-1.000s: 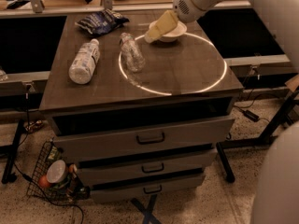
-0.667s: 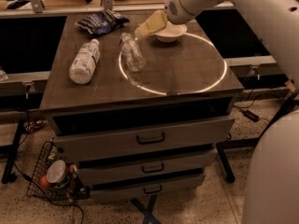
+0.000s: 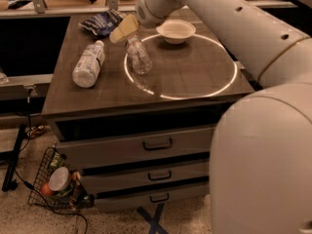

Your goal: Place water bottle upright

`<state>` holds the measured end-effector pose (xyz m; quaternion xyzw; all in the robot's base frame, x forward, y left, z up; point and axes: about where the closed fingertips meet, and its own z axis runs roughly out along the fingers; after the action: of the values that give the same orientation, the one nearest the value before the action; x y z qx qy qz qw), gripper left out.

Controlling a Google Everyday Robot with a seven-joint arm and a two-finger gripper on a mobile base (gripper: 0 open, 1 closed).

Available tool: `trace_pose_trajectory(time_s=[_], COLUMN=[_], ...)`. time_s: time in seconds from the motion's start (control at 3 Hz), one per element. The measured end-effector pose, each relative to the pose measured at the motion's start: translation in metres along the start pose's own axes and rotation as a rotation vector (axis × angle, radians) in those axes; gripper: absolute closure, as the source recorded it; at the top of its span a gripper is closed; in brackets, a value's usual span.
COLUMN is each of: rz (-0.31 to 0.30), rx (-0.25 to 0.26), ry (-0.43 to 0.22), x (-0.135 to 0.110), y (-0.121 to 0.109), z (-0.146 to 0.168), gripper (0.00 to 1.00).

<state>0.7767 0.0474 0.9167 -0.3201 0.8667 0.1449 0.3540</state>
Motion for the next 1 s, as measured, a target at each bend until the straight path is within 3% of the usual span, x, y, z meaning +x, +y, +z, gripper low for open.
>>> trace_pose_trajectory(time_s=[0.67, 1.0], rz=[-0.009, -0.002], rx=[0.121, 0.138], ry=[0.127, 0.185], x=[-0.004, 0.006], y=[-0.003, 0.005], z=[0.049, 0.061], gripper=[0.00, 0.00])
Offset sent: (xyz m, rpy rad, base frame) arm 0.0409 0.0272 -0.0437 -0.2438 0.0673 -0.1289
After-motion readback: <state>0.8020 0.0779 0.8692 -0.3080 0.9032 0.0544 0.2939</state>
